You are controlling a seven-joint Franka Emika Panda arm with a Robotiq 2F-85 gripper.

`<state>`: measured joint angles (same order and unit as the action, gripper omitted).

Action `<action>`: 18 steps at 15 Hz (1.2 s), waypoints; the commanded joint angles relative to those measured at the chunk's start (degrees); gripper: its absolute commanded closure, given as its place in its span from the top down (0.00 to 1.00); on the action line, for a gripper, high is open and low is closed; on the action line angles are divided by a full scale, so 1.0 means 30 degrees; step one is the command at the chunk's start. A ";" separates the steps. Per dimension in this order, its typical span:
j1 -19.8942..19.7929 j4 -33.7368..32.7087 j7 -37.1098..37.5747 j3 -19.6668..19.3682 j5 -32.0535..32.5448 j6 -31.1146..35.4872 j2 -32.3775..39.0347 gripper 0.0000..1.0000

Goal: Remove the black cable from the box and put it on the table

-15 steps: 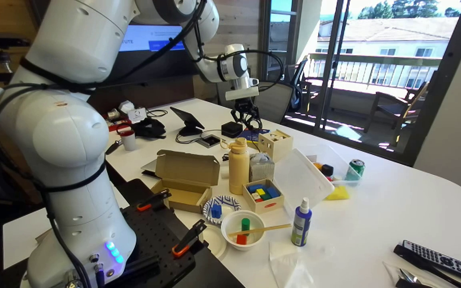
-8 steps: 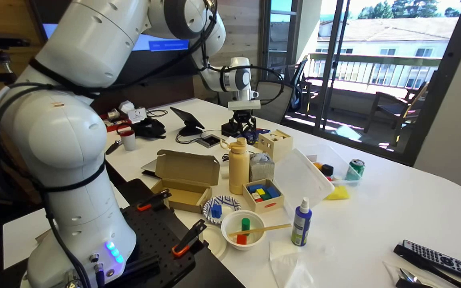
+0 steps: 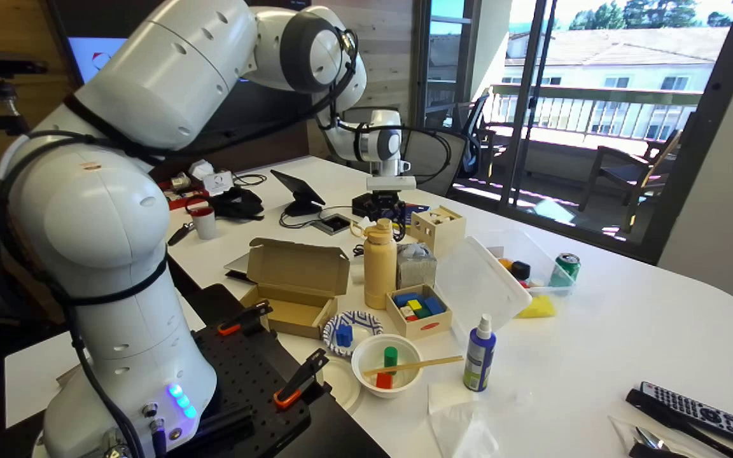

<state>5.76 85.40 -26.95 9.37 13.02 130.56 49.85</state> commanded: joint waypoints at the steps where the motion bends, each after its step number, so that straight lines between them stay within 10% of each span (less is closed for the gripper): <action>1: -0.0300 -0.1409 -0.1047 0.0399 -0.0441 0.0002 0.1267 0.00; 3: -0.0290 -0.1777 -0.1200 0.0511 -0.0529 0.0052 0.1831 0.00; 4: -0.0220 -0.1859 -0.1165 0.0598 -0.0568 0.0142 0.2088 0.24; 14: 0.0261 0.0714 -0.0621 0.0799 -0.0034 0.1531 -0.0831 0.94; 18: 0.0330 0.2136 -0.0247 0.0668 -0.0003 0.2334 -0.2958 1.00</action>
<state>6.61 84.85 -29.53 12.22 12.66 135.01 47.96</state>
